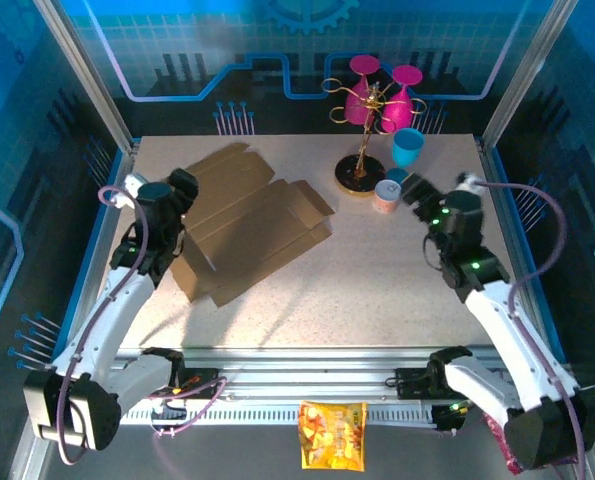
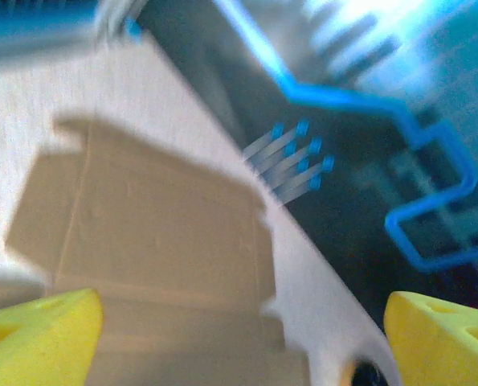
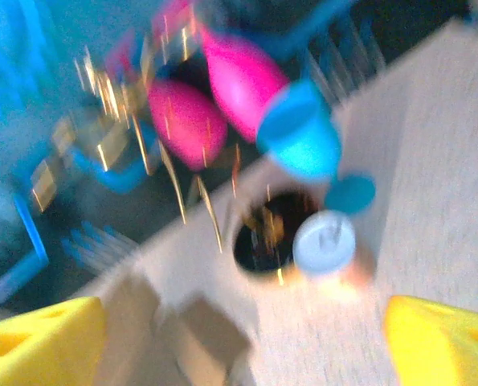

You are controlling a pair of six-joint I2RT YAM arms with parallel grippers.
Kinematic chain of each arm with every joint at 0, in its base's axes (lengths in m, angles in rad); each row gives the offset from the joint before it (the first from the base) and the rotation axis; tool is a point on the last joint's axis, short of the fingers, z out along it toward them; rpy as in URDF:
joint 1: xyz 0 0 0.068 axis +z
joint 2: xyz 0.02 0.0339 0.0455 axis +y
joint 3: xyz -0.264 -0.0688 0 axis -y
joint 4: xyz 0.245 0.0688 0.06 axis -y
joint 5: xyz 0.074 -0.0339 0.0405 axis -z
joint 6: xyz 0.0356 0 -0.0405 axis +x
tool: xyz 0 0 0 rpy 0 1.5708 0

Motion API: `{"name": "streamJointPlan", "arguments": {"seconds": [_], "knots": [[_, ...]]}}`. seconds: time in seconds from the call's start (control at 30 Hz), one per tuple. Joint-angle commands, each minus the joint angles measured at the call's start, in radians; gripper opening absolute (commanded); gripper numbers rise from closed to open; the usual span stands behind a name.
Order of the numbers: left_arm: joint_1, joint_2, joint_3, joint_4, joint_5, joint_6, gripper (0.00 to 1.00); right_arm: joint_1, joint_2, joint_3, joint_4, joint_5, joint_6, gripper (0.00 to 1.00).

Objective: Fold the paper box

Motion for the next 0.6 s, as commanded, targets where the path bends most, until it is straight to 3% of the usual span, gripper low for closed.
{"name": "streamJointPlan", "arguments": {"seconds": [0.0,0.07,0.23,0.57], "knots": [[-0.052,0.021,-0.010,-0.300,0.289,-0.216,0.83,0.154,0.095,-0.043,-0.119,-0.100,0.172,0.72],[-0.100,-0.027,-0.039,-0.387,0.310,-0.261,0.82,0.214,0.176,-0.089,0.037,-0.133,0.259,0.68],[-0.131,-0.192,-0.197,-0.369,0.431,-0.338,0.71,0.219,0.451,-0.128,0.492,-0.245,0.417,0.60],[-0.138,-0.298,-0.246,-0.439,0.475,-0.302,0.68,0.186,0.861,0.097,0.684,-0.297,0.537,0.49]]}}
